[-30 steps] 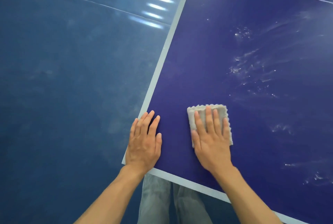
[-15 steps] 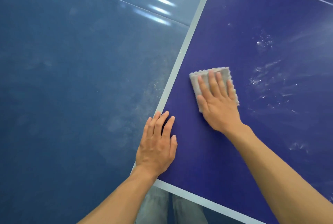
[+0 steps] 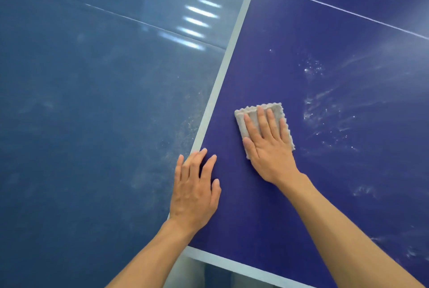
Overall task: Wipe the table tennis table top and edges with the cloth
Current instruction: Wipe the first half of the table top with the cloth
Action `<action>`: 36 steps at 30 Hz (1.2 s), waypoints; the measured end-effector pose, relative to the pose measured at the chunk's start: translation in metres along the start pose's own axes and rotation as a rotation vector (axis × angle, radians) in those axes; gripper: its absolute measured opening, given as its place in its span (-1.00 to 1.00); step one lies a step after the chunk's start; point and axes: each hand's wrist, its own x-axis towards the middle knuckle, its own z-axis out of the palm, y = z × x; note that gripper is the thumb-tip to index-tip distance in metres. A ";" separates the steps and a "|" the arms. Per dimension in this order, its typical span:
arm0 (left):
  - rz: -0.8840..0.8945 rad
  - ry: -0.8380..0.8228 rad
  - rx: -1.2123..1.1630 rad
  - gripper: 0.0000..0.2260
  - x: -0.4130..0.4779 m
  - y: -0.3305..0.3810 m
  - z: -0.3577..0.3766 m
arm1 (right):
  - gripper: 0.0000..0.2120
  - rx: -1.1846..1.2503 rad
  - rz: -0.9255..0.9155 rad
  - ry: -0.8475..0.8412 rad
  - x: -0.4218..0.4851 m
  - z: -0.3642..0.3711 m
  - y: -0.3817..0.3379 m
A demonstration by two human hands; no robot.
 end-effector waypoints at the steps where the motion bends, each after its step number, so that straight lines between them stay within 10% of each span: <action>1: 0.007 0.004 -0.013 -0.52 0.014 0.004 -0.002 | -0.41 0.011 0.099 0.008 -0.012 0.001 0.015; 9: 0.119 -0.121 0.097 -0.51 0.125 0.038 0.012 | -0.39 0.243 0.767 0.110 0.023 -0.019 0.083; 17: 0.044 -0.115 0.070 -0.48 0.131 0.042 0.022 | -0.40 0.084 0.135 0.108 0.036 -0.012 0.043; 26: 0.047 -0.101 0.068 -0.49 0.134 0.042 0.026 | -0.40 0.310 0.801 0.155 0.118 -0.059 0.122; 36: 0.066 -0.048 0.050 -0.50 0.135 0.041 0.029 | -0.41 0.036 0.048 0.114 0.096 -0.030 0.081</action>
